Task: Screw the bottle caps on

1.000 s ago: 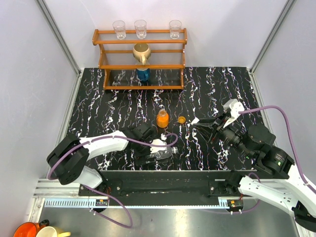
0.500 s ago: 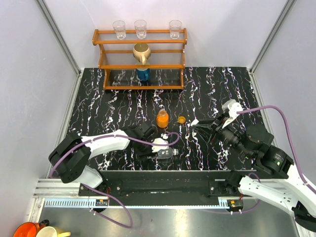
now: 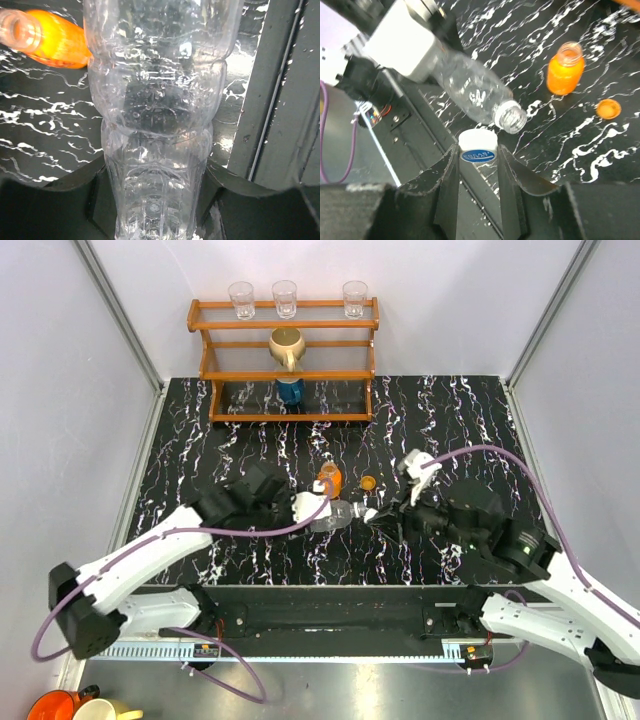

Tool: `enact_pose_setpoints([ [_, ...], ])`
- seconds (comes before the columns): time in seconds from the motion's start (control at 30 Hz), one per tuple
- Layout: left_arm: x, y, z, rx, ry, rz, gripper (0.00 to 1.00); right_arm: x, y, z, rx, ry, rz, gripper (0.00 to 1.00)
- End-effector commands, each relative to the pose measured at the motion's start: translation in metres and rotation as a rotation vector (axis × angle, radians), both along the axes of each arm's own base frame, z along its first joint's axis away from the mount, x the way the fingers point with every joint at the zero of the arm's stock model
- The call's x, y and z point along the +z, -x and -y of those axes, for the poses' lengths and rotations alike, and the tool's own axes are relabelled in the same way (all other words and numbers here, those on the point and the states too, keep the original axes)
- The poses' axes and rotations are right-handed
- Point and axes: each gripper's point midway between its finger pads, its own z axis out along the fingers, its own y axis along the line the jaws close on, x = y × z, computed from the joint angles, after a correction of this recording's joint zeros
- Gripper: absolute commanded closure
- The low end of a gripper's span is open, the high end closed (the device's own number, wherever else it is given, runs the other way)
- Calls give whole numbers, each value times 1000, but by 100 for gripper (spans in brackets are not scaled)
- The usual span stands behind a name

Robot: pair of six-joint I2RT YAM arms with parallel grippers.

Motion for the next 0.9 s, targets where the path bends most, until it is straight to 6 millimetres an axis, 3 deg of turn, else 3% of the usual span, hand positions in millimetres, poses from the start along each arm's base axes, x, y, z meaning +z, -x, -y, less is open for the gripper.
enact_pose_setpoints([
  [0.0, 42, 20, -14, 2, 61, 0, 57, 20, 22, -20, 176, 8, -34, 96],
  [0.03, 47, 23, -16, 0, 74, 14, 58, 15, 26, -24, 215, 40, -59, 95],
  [0.1, 58, 30, -24, -2, 105, 38, 59, 33, 30, -27, 251, 31, -50, 95],
  [0.27, 67, 43, -35, 0, 131, 23, 60, 41, 43, -38, 366, 72, -102, 94],
  [0.53, 81, 54, -33, -39, 195, 12, 60, 39, 50, -41, 415, 102, -153, 94],
  [0.87, 84, 70, -28, -124, 222, -34, 61, 38, 52, -49, 453, 109, -179, 94],
])
